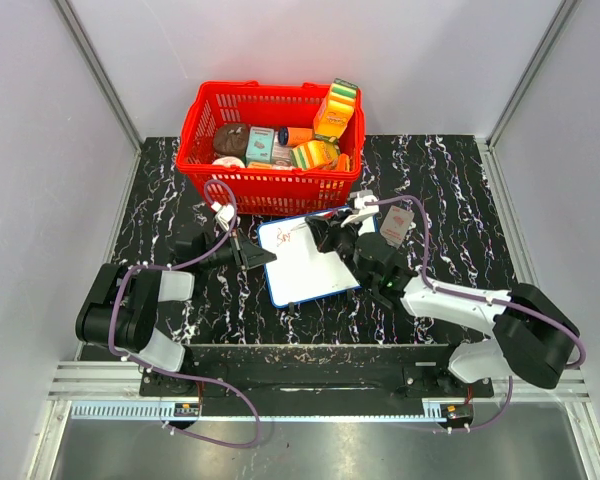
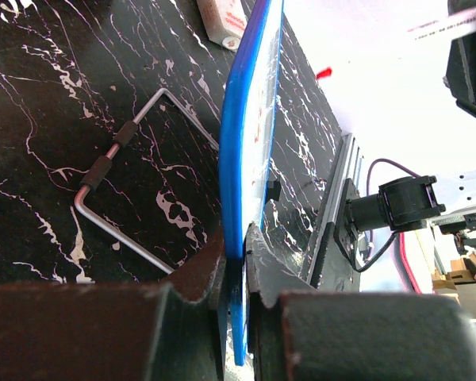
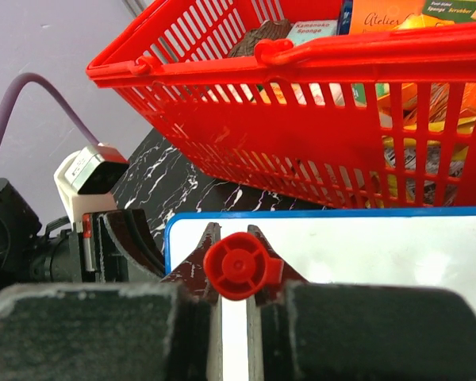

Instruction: Write a sentence on the whiteboard

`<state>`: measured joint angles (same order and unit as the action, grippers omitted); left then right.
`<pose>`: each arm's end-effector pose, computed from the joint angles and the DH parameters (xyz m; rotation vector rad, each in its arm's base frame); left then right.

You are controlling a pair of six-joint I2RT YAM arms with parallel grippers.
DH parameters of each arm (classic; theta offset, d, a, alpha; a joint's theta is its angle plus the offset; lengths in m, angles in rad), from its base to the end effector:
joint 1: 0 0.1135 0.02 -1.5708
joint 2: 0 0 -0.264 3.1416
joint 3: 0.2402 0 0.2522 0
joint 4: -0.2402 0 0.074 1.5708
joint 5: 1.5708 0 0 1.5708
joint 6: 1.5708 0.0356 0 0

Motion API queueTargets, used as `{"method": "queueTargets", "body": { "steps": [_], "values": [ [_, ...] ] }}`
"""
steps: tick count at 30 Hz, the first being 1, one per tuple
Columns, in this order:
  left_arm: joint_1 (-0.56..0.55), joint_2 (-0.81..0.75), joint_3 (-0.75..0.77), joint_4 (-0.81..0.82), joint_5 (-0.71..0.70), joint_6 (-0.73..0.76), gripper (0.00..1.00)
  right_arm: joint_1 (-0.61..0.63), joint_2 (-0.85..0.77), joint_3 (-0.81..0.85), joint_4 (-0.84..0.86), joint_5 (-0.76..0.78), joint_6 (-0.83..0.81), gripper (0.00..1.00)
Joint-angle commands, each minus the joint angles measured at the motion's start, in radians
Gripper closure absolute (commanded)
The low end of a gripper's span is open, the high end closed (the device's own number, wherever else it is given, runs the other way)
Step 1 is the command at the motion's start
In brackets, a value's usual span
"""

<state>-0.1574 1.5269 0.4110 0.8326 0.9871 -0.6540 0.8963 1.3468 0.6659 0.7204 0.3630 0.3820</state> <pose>0.2520 -0.0701 0.1574 0.2674 1.9628 -1.4519 0.1951 0.2238 0.2676 -0.1082 1.5767 0.7347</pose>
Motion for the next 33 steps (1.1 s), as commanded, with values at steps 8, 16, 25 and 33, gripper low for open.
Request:
{"method": "queueTargets", "body": {
  "steps": [8,16,25,33],
  "values": [
    [-0.011,-0.002,0.012,-0.007,-0.053,0.097,1.00,-0.036,0.044,0.089,0.007,0.010,-0.018,1.00],
    [-0.011,-0.002,0.011,-0.007,-0.051,0.097,1.00,-0.037,0.080,0.106,0.010,-0.012,-0.006,1.00],
    [-0.011,-0.002,0.012,-0.006,-0.051,0.097,1.00,-0.036,0.114,0.095,0.010,-0.015,0.006,1.00],
    [-0.011,-0.002,0.011,-0.009,-0.053,0.097,1.00,-0.036,0.077,0.067,0.037,-0.009,0.014,1.00]
  ]
}}
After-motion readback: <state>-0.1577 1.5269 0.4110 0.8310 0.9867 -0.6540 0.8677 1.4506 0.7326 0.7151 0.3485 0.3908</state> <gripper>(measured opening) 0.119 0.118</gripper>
